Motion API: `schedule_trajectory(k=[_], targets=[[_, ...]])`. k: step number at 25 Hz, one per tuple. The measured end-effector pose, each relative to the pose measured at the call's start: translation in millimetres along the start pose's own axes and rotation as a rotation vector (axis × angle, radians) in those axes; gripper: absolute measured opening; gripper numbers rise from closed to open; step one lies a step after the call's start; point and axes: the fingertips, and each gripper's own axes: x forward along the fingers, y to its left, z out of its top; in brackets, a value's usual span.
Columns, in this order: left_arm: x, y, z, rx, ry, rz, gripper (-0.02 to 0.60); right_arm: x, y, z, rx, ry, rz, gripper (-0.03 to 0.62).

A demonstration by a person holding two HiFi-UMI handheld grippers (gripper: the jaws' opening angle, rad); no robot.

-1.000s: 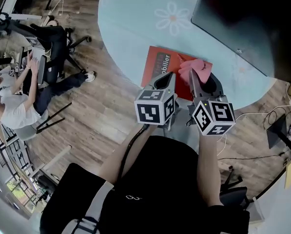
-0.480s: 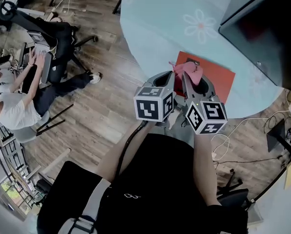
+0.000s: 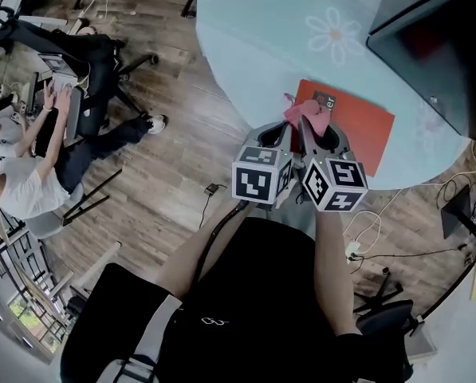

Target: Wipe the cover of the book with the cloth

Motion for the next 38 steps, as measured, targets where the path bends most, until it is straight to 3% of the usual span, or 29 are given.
schedule_trajectory(k=[5, 15, 38], targets=[[13.6, -10.3, -9.4, 0.065, 0.039, -0.013, 0.009, 0.8, -8.3, -8.7, 0.014, 0.02, -0.024, 0.094], [21.1, -21.2, -11.4, 0.06, 0.062, -0.033, 0.009, -9.6, -26.1, -14.8, 0.031, 0.029, -0.06, 0.095], [61.0, -100.8, -23.7, 0.177, 0.13, -0.115, 0.009, -61.4, -102.8, -17.5, 0.106, 0.003, -0.157, 0.095]])
